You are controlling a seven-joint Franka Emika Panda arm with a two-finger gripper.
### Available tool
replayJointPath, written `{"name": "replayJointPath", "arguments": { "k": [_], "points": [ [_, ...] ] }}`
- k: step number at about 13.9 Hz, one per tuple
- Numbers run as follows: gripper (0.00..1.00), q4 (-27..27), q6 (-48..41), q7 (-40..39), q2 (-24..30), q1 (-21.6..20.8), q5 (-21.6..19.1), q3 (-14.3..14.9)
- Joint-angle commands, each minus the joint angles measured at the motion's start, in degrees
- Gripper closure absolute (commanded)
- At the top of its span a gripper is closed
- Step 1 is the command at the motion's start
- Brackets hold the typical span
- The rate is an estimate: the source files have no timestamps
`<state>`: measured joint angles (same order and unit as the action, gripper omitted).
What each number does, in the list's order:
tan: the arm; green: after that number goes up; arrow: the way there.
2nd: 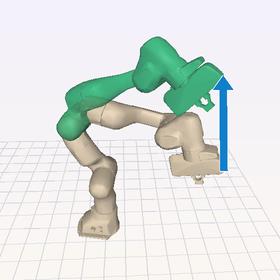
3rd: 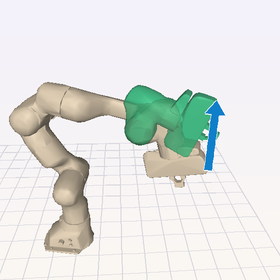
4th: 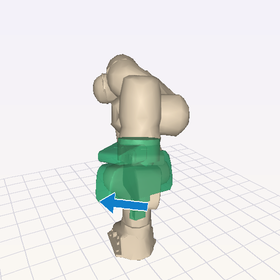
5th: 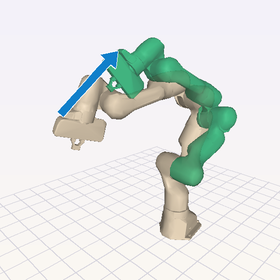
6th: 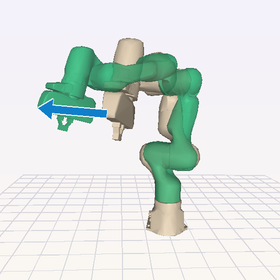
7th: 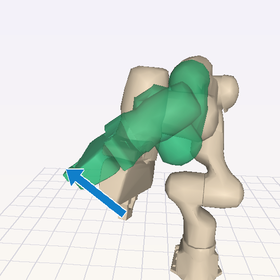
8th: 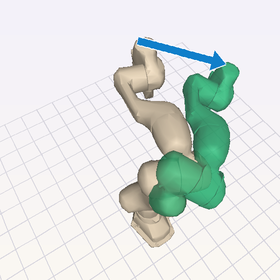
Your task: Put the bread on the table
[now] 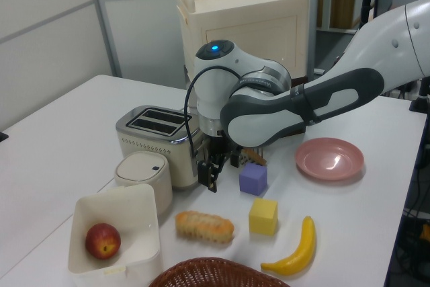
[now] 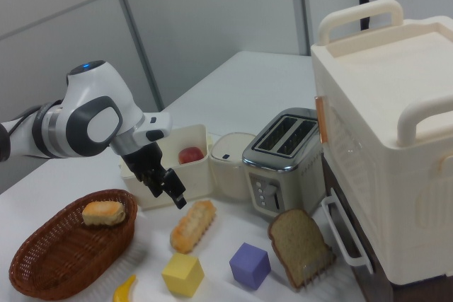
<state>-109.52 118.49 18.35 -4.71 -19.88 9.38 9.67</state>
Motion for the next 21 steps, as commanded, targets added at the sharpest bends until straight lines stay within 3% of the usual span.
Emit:
{"name": "replayJointPath", "arguments": {
  "k": [1, 4, 5, 7, 8, 14, 21],
  "points": [
    [0.0, 7.54, -14.72, -4.36, 0.23, 1.68, -0.16, 0.17],
    [0.0, 15.28, -27.23, -6.75, 0.75, 6.94, -0.51, -0.61],
    [0.0, 17.74, -27.78, -6.57, 1.37, 11.05, -1.03, -1.23],
    [0.0, 19.86, -28.05, -6.57, 1.72, 18.35, -7.41, -5.0],
    [0.0, 19.87, -28.05, -6.83, 2.68, 19.6, -9.71, -5.19],
    [0.0, 17.85, -28.66, -9.54, 5.33, 17.42, -10.79, -1.5],
    [0.0, 17.24, -29.01, -11.75, 4.89, 17.95, -12.64, -0.97]
  ]
}}
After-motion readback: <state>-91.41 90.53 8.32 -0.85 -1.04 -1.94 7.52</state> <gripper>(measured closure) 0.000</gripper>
